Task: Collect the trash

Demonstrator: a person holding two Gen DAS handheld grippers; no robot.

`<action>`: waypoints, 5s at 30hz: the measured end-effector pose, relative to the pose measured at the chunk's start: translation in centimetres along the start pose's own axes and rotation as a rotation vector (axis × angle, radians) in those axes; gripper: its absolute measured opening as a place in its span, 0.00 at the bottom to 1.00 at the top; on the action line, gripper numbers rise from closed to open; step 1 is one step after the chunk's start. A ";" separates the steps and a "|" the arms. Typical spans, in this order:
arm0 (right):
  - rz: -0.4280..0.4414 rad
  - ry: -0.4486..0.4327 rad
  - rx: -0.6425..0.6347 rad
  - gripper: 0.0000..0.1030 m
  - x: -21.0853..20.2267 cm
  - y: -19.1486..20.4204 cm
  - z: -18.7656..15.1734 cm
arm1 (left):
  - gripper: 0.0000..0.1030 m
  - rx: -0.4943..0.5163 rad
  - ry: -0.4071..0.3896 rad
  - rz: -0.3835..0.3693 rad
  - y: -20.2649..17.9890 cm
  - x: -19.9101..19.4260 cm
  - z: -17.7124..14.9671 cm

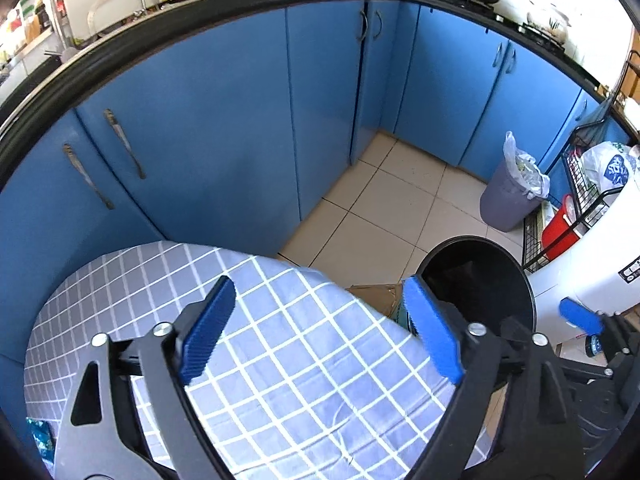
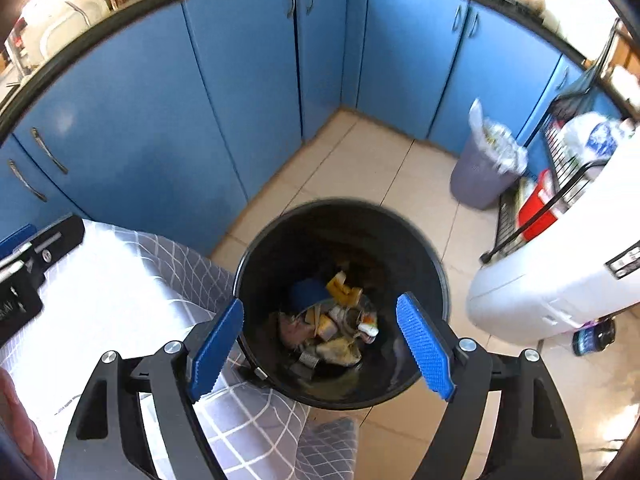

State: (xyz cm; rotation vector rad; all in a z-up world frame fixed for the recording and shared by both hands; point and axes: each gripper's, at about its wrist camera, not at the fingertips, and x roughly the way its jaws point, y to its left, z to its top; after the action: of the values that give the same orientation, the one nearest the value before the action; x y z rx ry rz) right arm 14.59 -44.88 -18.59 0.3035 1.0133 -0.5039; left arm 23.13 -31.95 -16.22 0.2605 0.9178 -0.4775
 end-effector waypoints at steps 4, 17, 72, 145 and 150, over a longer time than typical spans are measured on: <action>0.009 -0.013 -0.020 0.75 -1.7 1.2 -0.5 | 0.85 -0.012 -0.003 0.008 1.3 -1.6 -1.1; 0.092 -0.020 -0.200 0.75 -5.4 13.2 -4.4 | 0.85 -0.138 0.032 0.149 13.5 -6.5 -7.9; 0.064 -0.044 -0.163 0.75 -8.4 12.6 -6.3 | 0.28 -0.041 0.113 -0.026 13.6 -7.3 -11.0; -0.002 -0.094 0.054 0.75 -3.6 -7.4 1.7 | 0.97 0.078 0.013 -0.094 -9.4 -0.9 3.5; -0.004 -0.093 0.054 0.75 -3.8 -7.3 1.4 | 0.97 0.084 0.033 -0.093 -9.2 -0.9 3.1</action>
State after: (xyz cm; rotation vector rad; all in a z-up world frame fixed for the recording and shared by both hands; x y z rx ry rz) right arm 10.11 -50.70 -14.68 0.3232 0.9117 -0.5449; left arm 20.20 -40.97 -13.76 0.3037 0.9456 -0.6006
